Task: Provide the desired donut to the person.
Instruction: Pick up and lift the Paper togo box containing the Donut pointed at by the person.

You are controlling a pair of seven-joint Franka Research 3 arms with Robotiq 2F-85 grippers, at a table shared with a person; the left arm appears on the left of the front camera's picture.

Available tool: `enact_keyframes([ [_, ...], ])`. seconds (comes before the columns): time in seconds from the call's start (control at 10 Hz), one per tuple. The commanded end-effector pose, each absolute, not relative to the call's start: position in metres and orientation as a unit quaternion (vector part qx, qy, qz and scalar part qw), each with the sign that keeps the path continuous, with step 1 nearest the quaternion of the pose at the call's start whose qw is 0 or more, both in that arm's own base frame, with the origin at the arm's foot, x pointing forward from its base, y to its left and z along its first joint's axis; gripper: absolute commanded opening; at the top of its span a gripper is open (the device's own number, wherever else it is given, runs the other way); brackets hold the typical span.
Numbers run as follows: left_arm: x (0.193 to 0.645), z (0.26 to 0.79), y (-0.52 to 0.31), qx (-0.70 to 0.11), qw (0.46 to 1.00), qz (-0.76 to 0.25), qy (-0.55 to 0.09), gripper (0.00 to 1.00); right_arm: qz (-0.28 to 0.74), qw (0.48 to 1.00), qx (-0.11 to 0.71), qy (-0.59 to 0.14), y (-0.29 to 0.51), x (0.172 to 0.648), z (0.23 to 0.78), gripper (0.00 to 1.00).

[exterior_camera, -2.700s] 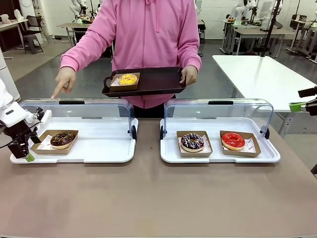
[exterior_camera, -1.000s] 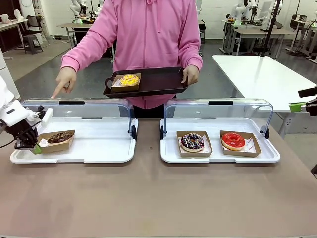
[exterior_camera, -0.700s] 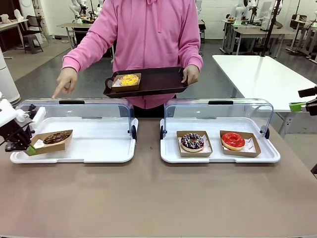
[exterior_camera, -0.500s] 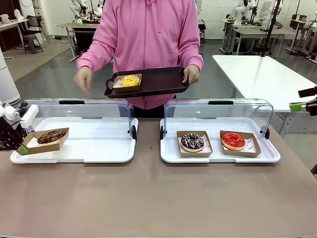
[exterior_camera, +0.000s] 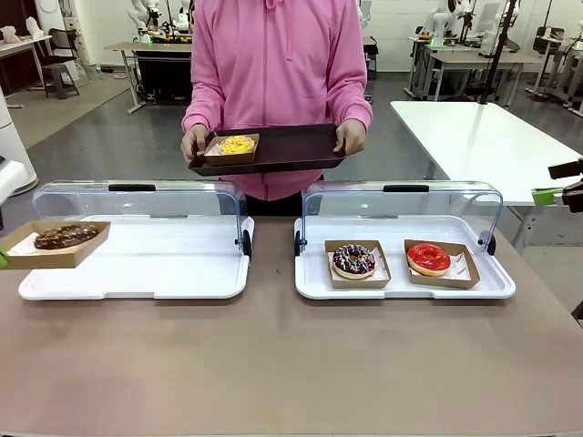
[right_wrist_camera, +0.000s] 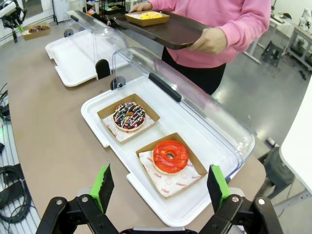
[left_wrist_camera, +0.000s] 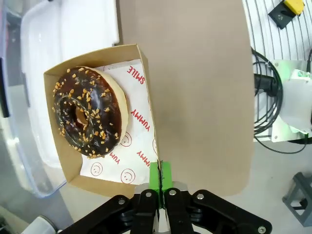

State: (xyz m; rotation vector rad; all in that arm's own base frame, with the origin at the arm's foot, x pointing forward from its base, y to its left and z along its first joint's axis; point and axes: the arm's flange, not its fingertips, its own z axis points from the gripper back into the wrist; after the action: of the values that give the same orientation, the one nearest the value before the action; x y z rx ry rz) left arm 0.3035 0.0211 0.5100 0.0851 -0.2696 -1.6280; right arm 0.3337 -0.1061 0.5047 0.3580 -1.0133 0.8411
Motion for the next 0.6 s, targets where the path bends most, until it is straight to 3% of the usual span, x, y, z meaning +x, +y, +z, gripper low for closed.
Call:
enact_keyframes([
  [0.0, 0.25, 0.505, 0.01, 0.073, 0.67, -0.725, -0.144, 0.0, 0.39, 0.768, 0.174, -0.477, -0.106, 0.337, 0.502, 1.0],
  [0.2, 0.248, 0.527, 0.007, 0.085, 0.66, -0.729, -0.158, 0.0, 0.39, 0.768, 0.174, -0.477, -0.106, 0.337, 0.502, 1.0],
  [0.3, 0.264, 0.524, 0.011, 0.04, 0.664, -0.736, -0.127, 0.0, 0.39, 0.768, 0.174, -0.477, -0.106, 0.337, 0.502, 1.0],
  [0.5, 0.262, 0.555, 0.013, 0.075, 0.655, -0.734, -0.161, 0.0, 0.39, 0.768, 0.174, -0.477, -0.106, 0.337, 0.502, 1.0],
])
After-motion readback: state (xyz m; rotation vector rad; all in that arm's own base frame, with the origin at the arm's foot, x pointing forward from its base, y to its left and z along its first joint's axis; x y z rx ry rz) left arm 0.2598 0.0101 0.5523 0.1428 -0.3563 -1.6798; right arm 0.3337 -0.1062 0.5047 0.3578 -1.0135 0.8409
